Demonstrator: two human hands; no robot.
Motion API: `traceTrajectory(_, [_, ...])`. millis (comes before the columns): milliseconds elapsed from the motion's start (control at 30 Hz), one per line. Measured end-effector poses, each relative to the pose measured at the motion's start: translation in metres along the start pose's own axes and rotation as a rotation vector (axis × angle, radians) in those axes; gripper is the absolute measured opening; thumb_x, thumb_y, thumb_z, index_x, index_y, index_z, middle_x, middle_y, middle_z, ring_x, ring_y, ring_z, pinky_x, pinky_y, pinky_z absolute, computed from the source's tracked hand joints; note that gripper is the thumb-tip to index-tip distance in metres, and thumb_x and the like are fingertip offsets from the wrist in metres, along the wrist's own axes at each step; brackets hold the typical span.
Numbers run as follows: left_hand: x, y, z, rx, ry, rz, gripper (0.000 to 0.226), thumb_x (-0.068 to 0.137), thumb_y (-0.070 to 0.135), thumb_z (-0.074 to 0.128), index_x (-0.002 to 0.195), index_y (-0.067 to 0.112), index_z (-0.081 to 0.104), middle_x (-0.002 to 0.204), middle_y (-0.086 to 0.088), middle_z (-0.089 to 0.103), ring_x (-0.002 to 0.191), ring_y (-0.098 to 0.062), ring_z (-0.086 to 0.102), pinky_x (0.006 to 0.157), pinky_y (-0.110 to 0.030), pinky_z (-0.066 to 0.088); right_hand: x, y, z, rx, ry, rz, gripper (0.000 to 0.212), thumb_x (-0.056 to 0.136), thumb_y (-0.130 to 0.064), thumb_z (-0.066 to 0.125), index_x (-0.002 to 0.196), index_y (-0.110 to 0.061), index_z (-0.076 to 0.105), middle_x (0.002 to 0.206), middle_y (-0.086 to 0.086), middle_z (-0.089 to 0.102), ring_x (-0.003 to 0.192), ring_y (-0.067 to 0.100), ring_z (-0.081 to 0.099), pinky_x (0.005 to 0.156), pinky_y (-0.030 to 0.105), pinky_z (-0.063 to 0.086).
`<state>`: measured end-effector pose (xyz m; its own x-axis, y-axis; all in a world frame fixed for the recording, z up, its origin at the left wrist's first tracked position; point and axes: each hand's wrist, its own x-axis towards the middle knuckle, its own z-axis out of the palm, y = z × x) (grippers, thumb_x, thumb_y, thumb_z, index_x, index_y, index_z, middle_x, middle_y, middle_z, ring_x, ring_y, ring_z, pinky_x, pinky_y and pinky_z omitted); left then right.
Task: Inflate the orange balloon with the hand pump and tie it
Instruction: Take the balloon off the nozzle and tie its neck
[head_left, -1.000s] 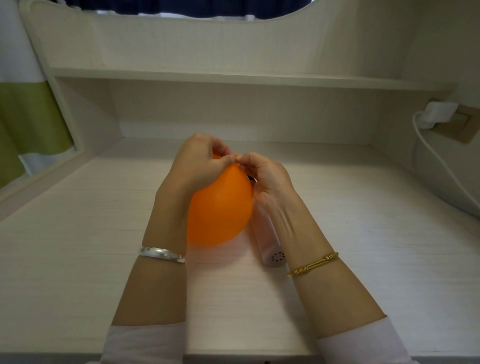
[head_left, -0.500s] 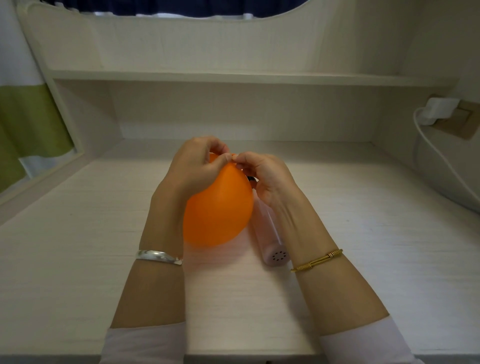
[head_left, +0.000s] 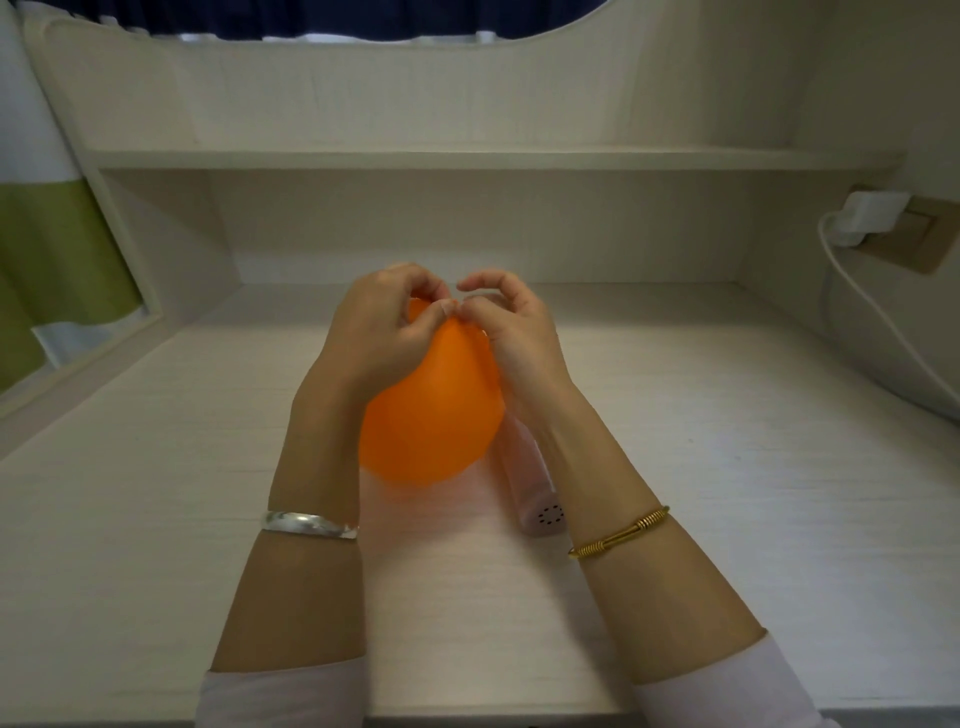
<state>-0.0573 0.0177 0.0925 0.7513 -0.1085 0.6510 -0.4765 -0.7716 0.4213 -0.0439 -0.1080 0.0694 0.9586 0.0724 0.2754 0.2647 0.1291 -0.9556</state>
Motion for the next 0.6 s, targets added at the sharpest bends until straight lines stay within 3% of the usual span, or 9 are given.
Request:
traceTrajectory(167, [0.002, -0.001, -0.012, -0.141, 0.044, -0.059, 0.014, 0.091, 0.016, 0.055, 0.099, 0.009, 0.064, 0.091, 0.001, 0.057, 0.084, -0.011, 0.051, 0.067, -0.012, 0.037, -0.007, 0.001, 0.008, -0.251, 0.076, -0.342, 0.015, 0.086, -0.013, 0.063, 0.099, -0.011, 0.07, 0.099, 0.001, 0.064, 0.092, 0.012, 0.056, 0.079, 0.023, 0.047])
traceTrajectory(367, [-0.004, -0.002, -0.014, -0.223, -0.009, -0.108, 0.009, 0.092, 0.011, 0.053, 0.09, 0.011, 0.062, 0.082, 0.0, 0.058, 0.074, -0.002, 0.053, 0.067, -0.016, 0.042, -0.007, -0.001, 0.017, -0.486, 0.127, -0.487, 0.013, 0.083, -0.01, 0.065, 0.093, -0.004, 0.071, 0.095, 0.011, 0.068, 0.085, 0.013, 0.055, 0.074, 0.02, 0.042])
traceTrajectory(467, [-0.006, -0.003, -0.012, -0.233, 0.015, -0.127, 0.01, 0.092, 0.012, 0.052, 0.088, 0.013, 0.061, 0.083, -0.004, 0.06, 0.075, -0.012, 0.055, 0.066, -0.017, 0.043, -0.007, 0.0, 0.021, -0.495, 0.156, -0.513, 0.011, 0.08, -0.007, 0.067, 0.09, -0.003, 0.071, 0.091, 0.013, 0.068, 0.085, 0.017, 0.059, 0.075, 0.02, 0.041])
traceTrajectory(600, [-0.004, -0.002, -0.01, -0.182, 0.044, -0.11, 0.011, 0.092, 0.013, 0.053, 0.092, 0.01, 0.063, 0.089, -0.012, 0.064, 0.082, -0.026, 0.058, 0.072, -0.032, 0.046, -0.006, 0.0, 0.026, -0.439, 0.225, -0.513, 0.006, 0.079, -0.005, 0.066, 0.084, -0.004, 0.069, 0.088, 0.011, 0.067, 0.081, 0.013, 0.056, 0.073, 0.021, 0.042])
